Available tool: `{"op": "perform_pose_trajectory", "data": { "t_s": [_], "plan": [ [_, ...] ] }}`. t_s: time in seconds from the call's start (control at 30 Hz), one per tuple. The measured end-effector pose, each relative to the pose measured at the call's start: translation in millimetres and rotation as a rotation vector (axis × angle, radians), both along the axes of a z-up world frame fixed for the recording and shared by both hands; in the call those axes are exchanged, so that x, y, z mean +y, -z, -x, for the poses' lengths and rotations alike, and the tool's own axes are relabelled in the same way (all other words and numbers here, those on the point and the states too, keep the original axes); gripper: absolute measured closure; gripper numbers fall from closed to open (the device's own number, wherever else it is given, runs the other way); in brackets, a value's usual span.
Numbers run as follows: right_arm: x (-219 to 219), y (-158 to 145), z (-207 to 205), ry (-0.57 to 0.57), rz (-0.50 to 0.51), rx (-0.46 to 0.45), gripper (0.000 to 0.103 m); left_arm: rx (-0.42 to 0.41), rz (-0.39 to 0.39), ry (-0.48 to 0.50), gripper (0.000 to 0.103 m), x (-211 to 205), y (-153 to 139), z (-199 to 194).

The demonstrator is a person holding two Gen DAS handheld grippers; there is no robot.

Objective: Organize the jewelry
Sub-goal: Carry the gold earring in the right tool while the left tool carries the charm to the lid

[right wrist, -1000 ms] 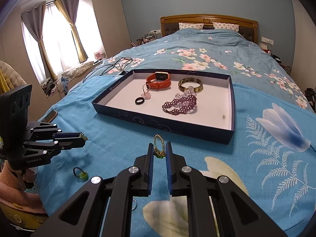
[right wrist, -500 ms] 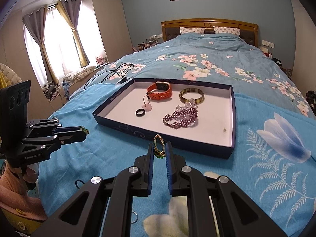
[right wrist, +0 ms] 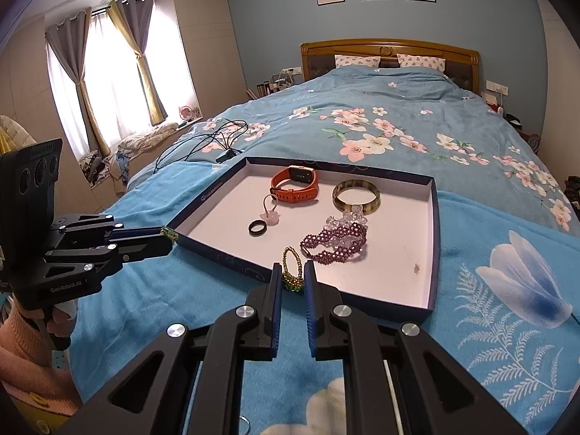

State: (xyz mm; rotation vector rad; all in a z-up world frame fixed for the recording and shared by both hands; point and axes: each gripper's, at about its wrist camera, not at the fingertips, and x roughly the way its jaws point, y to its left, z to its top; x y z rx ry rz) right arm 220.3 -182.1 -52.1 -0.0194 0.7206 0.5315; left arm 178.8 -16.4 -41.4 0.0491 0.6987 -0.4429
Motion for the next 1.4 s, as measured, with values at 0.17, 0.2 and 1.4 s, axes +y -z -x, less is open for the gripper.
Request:
{"op": "perform_pose_trajectory", "data": {
  "t_s": [0.17, 0.2, 1.4],
  "plan": [
    [3, -1, -9, -0.002, 0.005, 0.002, 0.093, 0.003, -0.001, -0.003, 0.090, -1, 0, -8],
    [3, -1, -9, -0.001, 0.006, 0.001, 0.093, 0.004, -0.001, -0.005, 0.090, -1, 0, -10],
    [13, 18, -69, 0.022, -0.004, 0.083, 0.093, 0.090, 0.017, -0.032, 0.090, -11, 20, -73]
  ]
}}
